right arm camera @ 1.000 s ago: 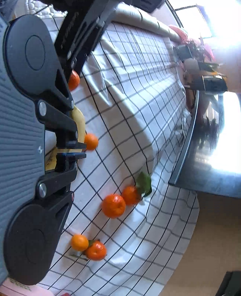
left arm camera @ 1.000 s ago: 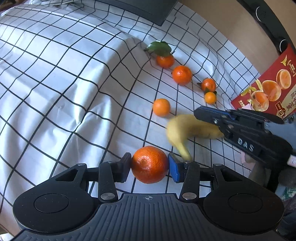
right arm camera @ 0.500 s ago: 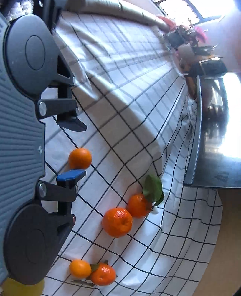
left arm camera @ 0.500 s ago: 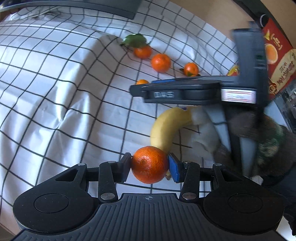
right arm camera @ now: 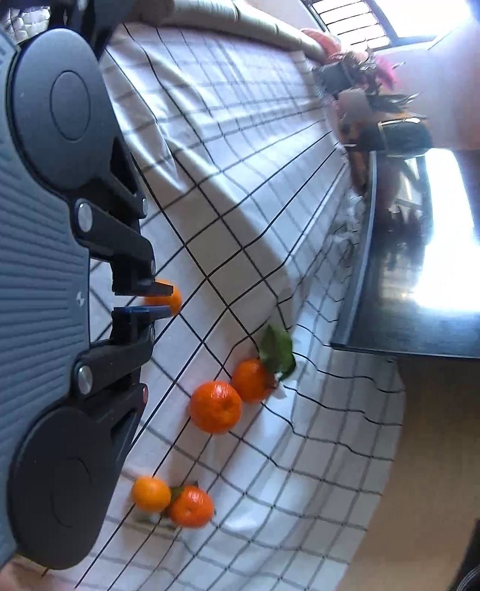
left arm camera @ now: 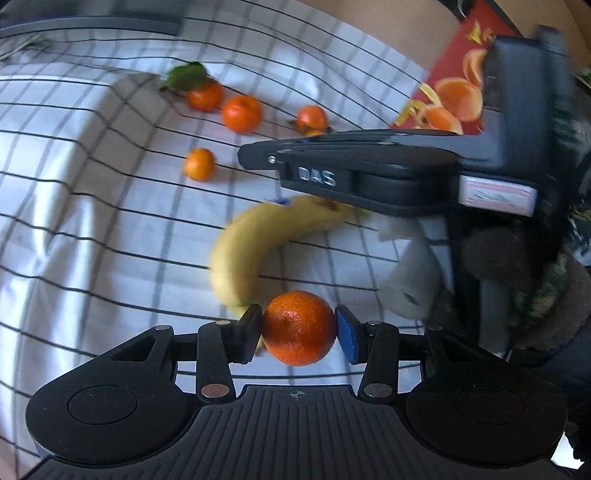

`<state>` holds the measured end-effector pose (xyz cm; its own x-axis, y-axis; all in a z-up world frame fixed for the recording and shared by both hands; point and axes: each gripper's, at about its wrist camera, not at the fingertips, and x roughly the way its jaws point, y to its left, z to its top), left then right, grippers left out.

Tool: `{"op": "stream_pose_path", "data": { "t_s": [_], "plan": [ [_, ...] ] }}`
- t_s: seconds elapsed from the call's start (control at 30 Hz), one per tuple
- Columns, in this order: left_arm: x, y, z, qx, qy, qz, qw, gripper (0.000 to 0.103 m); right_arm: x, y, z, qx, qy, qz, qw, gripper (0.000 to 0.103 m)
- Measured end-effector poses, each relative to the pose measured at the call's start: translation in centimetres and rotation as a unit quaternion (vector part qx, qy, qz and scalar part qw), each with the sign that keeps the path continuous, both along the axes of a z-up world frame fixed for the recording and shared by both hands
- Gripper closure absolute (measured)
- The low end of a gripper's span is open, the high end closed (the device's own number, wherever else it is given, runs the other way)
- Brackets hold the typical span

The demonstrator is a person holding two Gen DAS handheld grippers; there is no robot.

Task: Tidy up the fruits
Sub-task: 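Grasp a small tangerine with the right gripper while the left gripper holds its tangerine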

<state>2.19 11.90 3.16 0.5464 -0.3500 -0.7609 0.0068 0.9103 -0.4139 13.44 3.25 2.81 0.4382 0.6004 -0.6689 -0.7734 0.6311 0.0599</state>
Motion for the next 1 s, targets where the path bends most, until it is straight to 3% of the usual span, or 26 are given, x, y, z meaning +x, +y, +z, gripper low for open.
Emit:
{"op": "stream_pose_path", "data": {
  "t_s": [0.27, 0.33, 0.37, 0.43, 0.67, 0.87, 1.0],
  "plan": [
    [-0.3, -1.8, -0.7, -0.005, 0.011, -0.014, 0.9998, 0.055, -1.3, -3.1, 0.1, -0.022, -0.027, -0.009, 0.999, 0.094],
    [-0.6, -1.3, -0.8, -0.004, 0.012, -0.008, 0.9999, 0.055, -0.7, -2.5, -0.3, -0.022, -0.019, -0.015, 0.999, 0.08],
    [-0.7, -0.9, -0.8, -0.003, 0.012, -0.001, 0.9999, 0.055, -0.2, -1.9, -0.7, -0.023, -0.011, -0.018, 1.0, 0.065],
    [-0.8, -0.1, -0.8, -0.001, 0.011, 0.012, 0.9999, 0.055, 0.7, -0.9, -1.5, -0.027, 0.004, -0.026, 0.999, 0.054],
    [-1.2, 2.2, -0.6, 0.003, 0.008, 0.034, 0.9994, 0.055, 2.5, 1.9, -3.6, -0.032, 0.025, -0.024, 0.999, 0.056],
    [-0.5, 2.4, -1.3, -0.006, 0.015, 0.025, 0.9996, 0.055, 2.5, 2.6, -4.3, -0.051, 0.008, -0.016, 0.999, 0.074],
    [-0.1, 2.0, -1.3, 0.0, 0.016, 0.019, 0.9997, 0.055, 2.7, 2.5, -4.2, -0.05, -0.008, -0.02, 0.999, 0.074]
  ]
}}
